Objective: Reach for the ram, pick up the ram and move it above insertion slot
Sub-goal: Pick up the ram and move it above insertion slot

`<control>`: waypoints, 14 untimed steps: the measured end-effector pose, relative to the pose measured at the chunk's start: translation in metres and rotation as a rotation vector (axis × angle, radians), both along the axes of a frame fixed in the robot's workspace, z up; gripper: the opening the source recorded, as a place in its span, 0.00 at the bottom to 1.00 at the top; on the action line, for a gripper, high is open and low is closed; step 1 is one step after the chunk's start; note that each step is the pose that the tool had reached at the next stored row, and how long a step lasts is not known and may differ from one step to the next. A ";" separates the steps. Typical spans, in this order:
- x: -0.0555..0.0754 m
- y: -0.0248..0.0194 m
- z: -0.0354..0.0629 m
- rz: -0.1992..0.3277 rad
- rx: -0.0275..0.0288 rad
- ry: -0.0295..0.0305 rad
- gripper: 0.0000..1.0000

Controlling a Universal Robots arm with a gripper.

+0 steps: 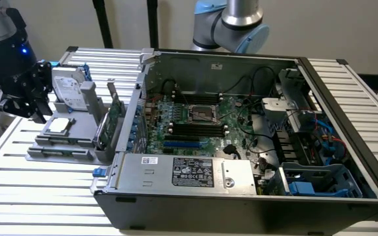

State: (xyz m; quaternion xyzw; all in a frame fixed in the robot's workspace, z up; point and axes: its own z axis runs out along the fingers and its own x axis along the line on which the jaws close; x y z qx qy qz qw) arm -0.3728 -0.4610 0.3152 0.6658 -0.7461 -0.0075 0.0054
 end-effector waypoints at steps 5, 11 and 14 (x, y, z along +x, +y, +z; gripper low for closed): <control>-0.001 0.0000 -0.0091 0.001 -0.0001 -0.0005 0.31; -0.001 0.0000 -0.0200 0.003 -0.0001 -0.0006 0.31; -0.002 0.0000 -0.0256 0.003 -0.0001 -0.0006 0.31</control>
